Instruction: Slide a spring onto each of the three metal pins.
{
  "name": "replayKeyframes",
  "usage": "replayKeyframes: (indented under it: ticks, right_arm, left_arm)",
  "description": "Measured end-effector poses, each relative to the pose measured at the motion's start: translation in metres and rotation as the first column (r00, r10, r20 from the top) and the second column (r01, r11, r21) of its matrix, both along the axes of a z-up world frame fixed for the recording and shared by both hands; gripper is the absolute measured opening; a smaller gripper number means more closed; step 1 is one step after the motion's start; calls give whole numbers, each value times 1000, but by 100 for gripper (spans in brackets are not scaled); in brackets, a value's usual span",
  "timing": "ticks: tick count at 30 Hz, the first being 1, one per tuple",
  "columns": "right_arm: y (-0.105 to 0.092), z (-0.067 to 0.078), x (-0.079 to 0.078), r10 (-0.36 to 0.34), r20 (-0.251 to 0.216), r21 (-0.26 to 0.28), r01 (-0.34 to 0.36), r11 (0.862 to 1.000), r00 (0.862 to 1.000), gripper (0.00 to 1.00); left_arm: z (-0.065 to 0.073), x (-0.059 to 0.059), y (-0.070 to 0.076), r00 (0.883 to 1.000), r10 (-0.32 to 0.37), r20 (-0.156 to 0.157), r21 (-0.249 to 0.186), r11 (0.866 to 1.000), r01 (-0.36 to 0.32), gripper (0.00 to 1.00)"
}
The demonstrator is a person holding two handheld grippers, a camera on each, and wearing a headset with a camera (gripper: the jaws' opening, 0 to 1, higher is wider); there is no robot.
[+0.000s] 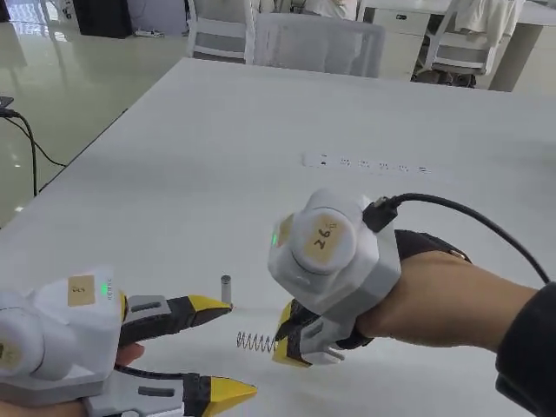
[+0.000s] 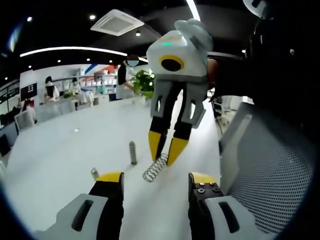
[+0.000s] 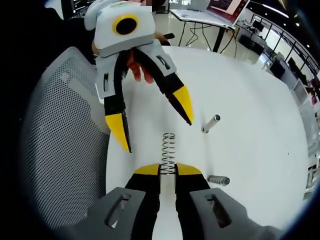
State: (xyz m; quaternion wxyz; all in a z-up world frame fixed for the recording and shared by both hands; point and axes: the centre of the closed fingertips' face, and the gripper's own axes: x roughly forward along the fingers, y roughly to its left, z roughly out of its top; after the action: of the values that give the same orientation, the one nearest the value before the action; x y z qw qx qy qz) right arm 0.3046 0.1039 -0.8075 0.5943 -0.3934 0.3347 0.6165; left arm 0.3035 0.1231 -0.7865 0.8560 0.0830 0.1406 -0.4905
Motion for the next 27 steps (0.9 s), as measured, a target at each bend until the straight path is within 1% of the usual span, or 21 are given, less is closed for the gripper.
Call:
replayKeyframes:
  ticks: [2, 6, 13, 20, 27]
  right_arm:
    - [-1, 1, -1, 8, 2, 0, -8, 1000, 1000, 7]
    - [-5, 1, -5, 42, 1, -10, -42, 999, 999, 7]
    - [-7, 2, -11, 78, -3, -19, -78, 997, 997, 8]
    - [-8, 4, -14, 101, -2, -25, -101, 995, 995, 8]
    - [-8, 5, -19, 135, -6, -34, -136, 990, 991, 8]
  left_arm:
    - [0, -1, -2, 1000, -12, 4, 2, 1000, 12, 39]
    - [1, -2, -5, 999, -31, 10, 7, 999, 31, 34]
    - [1, -6, -12, 998, -67, 17, 17, 998, 66, 21]
    - [-1, -9, -16, 995, -95, 19, 31, 995, 94, 13]
    - [0, -11, -17, 994, -105, 18, 27, 994, 105, 8]
